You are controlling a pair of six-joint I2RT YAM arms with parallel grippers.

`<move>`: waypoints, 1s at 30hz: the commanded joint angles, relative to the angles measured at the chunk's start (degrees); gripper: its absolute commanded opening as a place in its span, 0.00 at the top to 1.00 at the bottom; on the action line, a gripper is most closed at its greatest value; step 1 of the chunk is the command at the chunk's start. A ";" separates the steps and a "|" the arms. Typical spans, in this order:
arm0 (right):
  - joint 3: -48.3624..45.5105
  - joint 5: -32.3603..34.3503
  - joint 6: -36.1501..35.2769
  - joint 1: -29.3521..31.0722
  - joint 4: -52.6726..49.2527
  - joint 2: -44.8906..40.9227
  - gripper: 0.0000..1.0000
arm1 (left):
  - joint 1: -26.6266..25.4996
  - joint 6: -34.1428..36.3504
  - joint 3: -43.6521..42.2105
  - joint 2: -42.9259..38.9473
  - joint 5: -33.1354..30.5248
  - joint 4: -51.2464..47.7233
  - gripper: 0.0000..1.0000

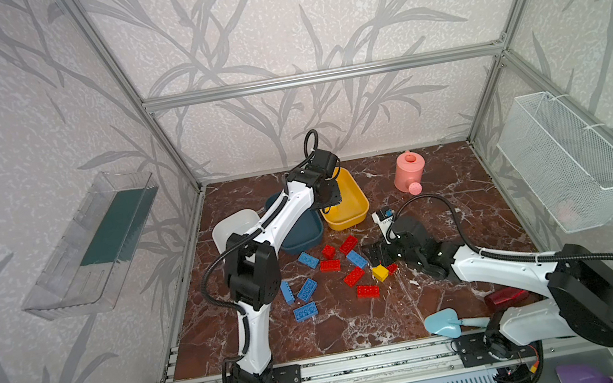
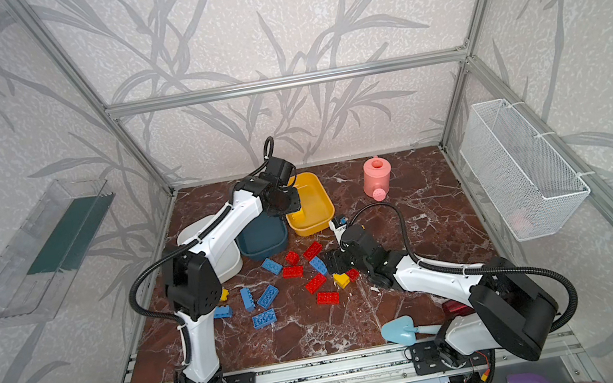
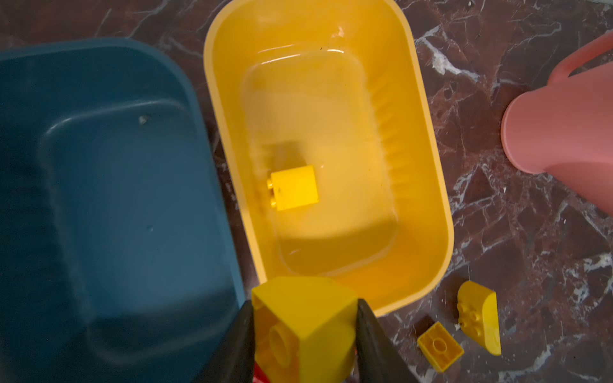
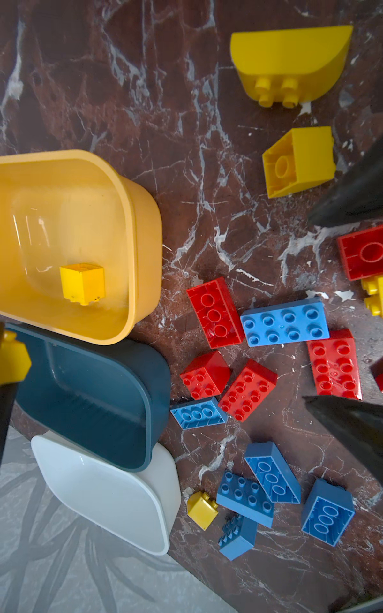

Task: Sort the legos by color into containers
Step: 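Lift the yellow brick with the left gripper and carry it over the yellow tub, then open the left gripper to drop the brick into the yellow tub, then withdraw the left gripper while the right gripper lowers onto a tall yellow brick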

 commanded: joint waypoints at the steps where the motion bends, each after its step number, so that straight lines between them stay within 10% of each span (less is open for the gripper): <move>1: -0.44 1.18 -0.17 -0.36 0.44 -0.94 0.19 | 0.38 1.81 7.06 5.57 2.43 -3.62 0.58; 17: 0.29 0.07 -0.55 -0.51 0.97 2.42 0.13 | 0.44 2.54 13.97 14.38 4.09 -4.00 0.40; 30: 3.23 -0.72 -0.90 -0.39 -7.63 -1.42 0.15 | -0.19 2.29 -0.37 -3.00 1.15 1.52 0.28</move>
